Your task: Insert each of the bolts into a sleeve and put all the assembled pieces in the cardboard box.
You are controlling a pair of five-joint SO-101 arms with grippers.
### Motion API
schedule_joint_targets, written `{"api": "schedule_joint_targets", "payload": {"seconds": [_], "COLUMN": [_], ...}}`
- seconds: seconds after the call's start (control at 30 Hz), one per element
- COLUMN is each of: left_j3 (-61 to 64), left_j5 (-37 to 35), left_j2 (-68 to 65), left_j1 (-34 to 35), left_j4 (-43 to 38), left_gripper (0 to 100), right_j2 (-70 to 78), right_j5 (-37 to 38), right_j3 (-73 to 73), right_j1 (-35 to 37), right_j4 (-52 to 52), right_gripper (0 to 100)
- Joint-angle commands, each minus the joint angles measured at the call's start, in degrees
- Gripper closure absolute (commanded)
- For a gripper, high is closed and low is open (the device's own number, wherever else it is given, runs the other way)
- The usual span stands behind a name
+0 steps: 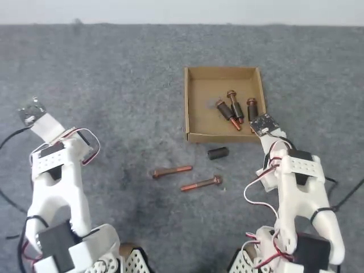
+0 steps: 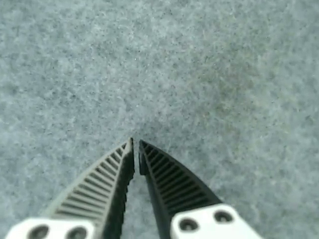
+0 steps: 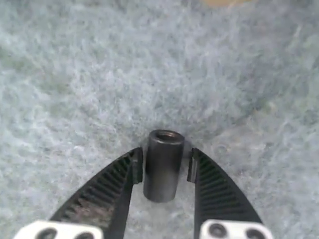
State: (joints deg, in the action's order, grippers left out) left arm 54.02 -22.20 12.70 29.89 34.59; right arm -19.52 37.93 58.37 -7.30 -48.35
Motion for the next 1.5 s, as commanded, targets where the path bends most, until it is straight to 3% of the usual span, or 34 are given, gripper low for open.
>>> {"api": "schedule_joint_targets", "payload": {"seconds": [0.0,0.37,0.53,0.7,0.97,1.1,1.23,1.47], "left_j3": [-3.12,-3.12,-3.03,-3.03,-3.03,-2.95,-2.77,-3.12], "left_j5": [-0.18,-0.18,-0.18,-0.18,-0.18,-0.18,-0.18,-0.18], "left_j2": [0.18,0.18,0.26,0.26,0.26,0.26,0.35,0.53], "left_j1": [-0.18,-0.18,-0.18,-0.18,-0.18,-0.18,-0.97,-2.90], "left_j4": [0.00,0.18,0.26,0.26,0.26,0.26,0.35,1.93], "left_gripper": [99,99,99,99,99,99,99,99], "right_j2": [-0.22,0.22,0.22,-0.57,-3.03,-2.95,-3.38,-3.47], "right_j5": [-0.18,4.66,4.92,4.04,-19.87,-32.09,-33.41,-33.41], "right_j3": [-0.44,-0.44,-0.44,-0.62,-15.74,-13.71,-5.19,-3.87], "right_j1": [0.48,0.48,0.48,0.57,1.98,4.26,4.53,3.21], "right_j4": [1.45,-2.15,-2.07,-2.59,-14.37,-9.63,1.98,3.12], "right_gripper": [85.8,86.3,99.5,99.3,99.2,99.2,99.2,99.2]}}
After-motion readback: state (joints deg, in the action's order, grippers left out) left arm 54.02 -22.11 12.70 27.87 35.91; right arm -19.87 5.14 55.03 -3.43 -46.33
